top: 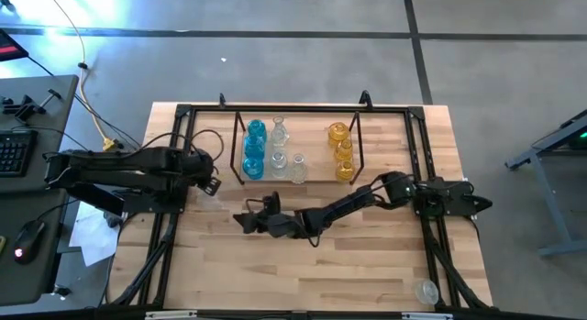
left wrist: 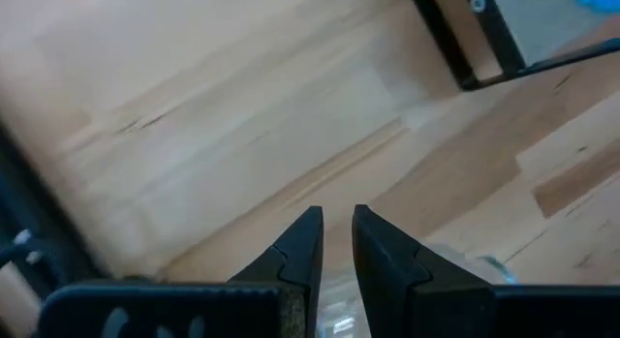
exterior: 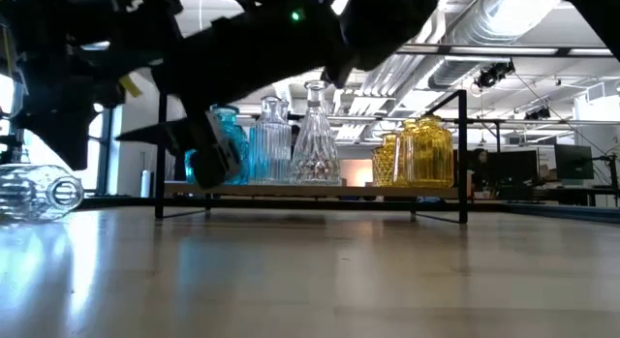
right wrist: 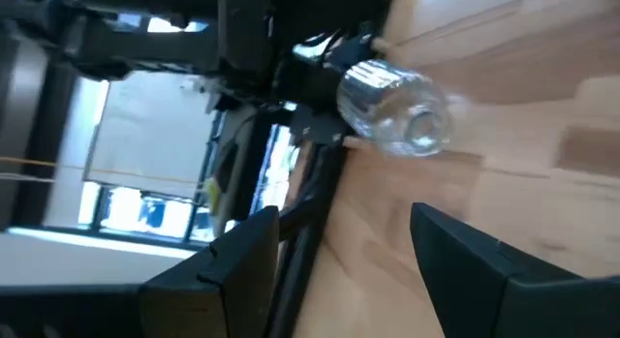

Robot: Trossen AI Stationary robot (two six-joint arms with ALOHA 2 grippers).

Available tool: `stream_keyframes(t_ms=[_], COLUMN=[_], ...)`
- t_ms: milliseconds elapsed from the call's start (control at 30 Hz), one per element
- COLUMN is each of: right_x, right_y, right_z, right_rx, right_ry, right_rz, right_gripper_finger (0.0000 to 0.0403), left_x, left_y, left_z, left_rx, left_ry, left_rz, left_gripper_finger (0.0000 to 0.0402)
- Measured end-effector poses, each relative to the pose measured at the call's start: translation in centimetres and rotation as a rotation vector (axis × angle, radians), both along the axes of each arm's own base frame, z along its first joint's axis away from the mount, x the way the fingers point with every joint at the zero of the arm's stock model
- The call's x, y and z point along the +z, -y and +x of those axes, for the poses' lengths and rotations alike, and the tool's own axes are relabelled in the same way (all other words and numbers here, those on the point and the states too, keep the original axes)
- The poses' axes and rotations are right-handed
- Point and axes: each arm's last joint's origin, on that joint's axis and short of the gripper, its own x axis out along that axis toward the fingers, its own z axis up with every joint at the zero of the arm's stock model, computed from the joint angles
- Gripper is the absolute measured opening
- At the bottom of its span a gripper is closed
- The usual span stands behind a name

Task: Sort vases onto shelf
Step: Put the transparent vase on the shelf aligned with the other transparent vase

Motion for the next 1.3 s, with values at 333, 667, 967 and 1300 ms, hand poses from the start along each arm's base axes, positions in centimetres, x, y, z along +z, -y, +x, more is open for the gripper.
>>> stream_keyframes(t_ms=[333,667,967,1300], right_x=[0.5,-0.7,-2.1,-1.6], right_y=[0.8,-0.2,-0.5,0.1], right_z=[4.6,7.1,6.7,7.0], right_rx=[0.112,0.182,0.176,0.209], right_ry=[0.052,-0.026,-0.056,-0.029], right_rz=[0.028,0.049,0.112,0.127], right_gripper_finger=[0.0216,0.0216,0.0216,0.0216], left_x=[0.7,0.6,0.6,0.6], left_y=[0.3,0.4,0.4,0.4], left_z=[-0.6,-0.6,-0.6,-0.5], left_rx=[-0.056,-0.080,-0.097,-0.121], left_ry=[0.011,-0.004,-0.004,0.001], left_rz=[-0.065,-0.077,-0.083,-0.101], left_gripper_finger=[0.0046,0.0026,0.0025,0.0026])
